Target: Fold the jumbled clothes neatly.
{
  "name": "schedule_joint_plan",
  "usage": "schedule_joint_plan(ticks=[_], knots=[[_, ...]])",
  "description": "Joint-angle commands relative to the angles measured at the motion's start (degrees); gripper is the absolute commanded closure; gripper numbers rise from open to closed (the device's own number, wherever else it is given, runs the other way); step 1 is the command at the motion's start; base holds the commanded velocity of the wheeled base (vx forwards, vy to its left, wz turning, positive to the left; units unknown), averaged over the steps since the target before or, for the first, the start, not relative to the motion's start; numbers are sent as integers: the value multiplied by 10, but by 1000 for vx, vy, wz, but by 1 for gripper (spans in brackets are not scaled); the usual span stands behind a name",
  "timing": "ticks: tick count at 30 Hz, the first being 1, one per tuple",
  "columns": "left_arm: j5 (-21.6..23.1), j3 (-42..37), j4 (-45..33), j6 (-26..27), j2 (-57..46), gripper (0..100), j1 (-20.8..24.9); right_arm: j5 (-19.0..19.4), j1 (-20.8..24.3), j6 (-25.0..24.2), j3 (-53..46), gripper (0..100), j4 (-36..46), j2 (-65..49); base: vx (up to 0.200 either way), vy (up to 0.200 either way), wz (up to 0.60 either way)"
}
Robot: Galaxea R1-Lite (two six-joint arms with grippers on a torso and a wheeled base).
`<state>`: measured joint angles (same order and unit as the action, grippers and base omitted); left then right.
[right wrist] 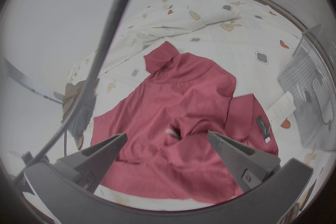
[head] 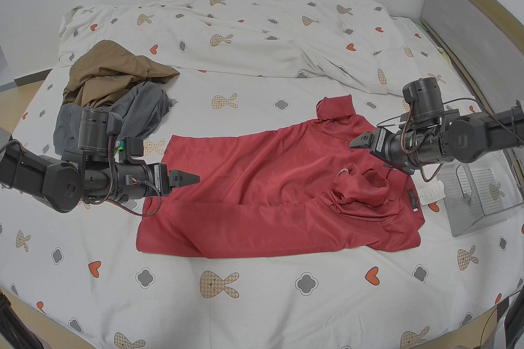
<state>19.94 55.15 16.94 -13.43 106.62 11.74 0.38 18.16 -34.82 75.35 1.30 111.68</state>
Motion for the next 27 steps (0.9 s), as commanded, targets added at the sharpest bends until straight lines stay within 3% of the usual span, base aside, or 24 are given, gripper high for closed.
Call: schedule_joint_plan(ticks=[1, 15, 27], knots=[[0, 0, 0, 0, 2, 0, 0, 4, -44, 8, 92, 0, -2, 117, 0, 0, 0], [0, -1, 0, 1, 2, 0, 0, 6, -35, 6, 165, 0, 4, 189, 0, 0, 0], [0, -1, 5, 0, 4, 0, -1, 7, -12, 2, 123, 0, 7, 161, 0, 0, 0]])
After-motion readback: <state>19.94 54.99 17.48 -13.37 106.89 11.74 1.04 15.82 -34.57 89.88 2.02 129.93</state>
